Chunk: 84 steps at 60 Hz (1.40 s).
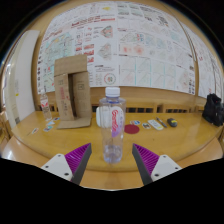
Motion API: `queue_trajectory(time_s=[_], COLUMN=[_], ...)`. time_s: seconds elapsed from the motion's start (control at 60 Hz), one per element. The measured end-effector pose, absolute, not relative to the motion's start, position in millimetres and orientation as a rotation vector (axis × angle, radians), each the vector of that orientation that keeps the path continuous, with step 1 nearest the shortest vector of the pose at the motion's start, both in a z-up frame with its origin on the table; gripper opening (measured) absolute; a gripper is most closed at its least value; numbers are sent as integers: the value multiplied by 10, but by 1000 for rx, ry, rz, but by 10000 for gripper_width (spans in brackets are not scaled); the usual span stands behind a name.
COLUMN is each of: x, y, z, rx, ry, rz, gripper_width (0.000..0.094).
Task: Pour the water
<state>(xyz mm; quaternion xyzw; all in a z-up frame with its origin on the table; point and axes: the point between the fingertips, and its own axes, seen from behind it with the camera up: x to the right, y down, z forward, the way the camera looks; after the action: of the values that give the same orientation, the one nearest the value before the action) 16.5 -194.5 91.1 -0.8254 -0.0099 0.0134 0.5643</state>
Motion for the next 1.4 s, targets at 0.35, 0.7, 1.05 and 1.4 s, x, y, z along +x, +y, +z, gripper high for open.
queue_trajectory(time_s=[0.35, 0.7, 1.05, 1.4], x=[140, 510, 1997, 1255], y=[-982, -1006, -117, 1307], z=[742, 843, 1844, 2508], rx=[-1870, -1888, -1732, -1088], ry=[-32, -85, -455, -1330], rz=[-39, -185, -976, -1645], gripper_width=[504, 316, 317, 316])
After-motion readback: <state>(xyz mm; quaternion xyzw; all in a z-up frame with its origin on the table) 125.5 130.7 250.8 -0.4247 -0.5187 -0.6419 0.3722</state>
